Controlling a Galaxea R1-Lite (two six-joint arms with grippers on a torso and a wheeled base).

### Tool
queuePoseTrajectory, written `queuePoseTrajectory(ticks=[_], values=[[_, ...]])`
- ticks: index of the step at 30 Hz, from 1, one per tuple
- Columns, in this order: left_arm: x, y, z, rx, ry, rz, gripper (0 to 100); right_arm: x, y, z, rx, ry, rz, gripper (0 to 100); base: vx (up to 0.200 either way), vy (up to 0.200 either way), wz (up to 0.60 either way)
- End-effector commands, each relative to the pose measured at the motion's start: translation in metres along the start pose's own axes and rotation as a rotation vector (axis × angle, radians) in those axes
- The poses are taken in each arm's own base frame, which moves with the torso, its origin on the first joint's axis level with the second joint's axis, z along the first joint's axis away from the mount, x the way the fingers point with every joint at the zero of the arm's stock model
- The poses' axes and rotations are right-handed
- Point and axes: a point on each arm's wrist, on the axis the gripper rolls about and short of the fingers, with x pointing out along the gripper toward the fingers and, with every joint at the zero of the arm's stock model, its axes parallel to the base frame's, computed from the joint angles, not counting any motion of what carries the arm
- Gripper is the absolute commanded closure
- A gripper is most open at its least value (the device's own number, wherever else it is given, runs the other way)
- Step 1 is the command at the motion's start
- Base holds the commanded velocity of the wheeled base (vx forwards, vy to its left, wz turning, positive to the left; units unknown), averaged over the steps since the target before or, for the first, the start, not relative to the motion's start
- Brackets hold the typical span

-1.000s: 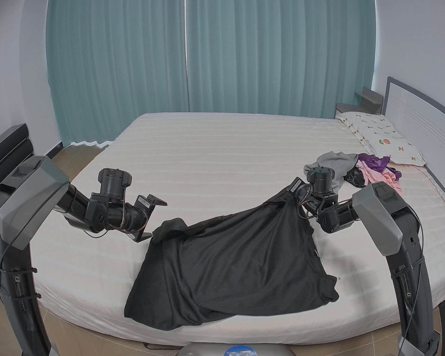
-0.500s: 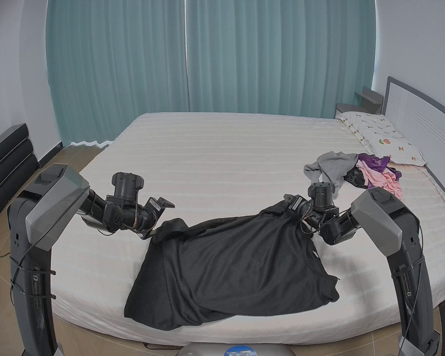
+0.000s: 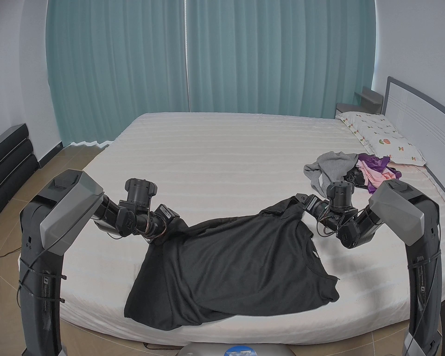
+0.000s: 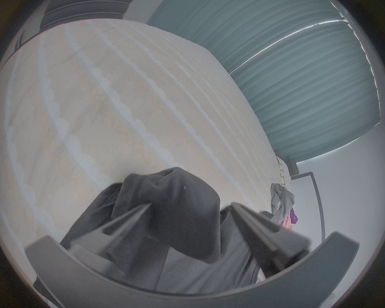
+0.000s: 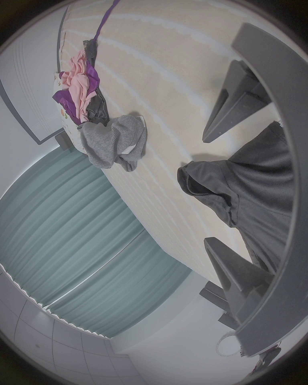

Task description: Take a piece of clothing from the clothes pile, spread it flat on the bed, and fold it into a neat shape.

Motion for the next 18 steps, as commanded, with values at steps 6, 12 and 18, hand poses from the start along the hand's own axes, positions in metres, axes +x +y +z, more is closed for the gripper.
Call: queuePoseTrajectory(ticks=[6, 12, 18], values=[[0.016, 0.003, 0.004, -0.001, -0.063, 0.032, 100, -0.003, 0.0, 0.001, 0.001, 0.002, 0.0, 0, 0.0, 0.0, 0.0], [0.014, -0.005, 0.013, -0.007, -0.125, 0.027, 100, -0.003, 0.001, 0.002, 0.003, -0.001, 0.001, 0, 0.0, 0.0, 0.0], [-0.006, -0.014, 0.033, -0.023, -0.184, -0.011, 100, -0.003, -0.001, 0.001, 0.005, 0.001, -0.002, 0, 0.0, 0.0, 0.0]])
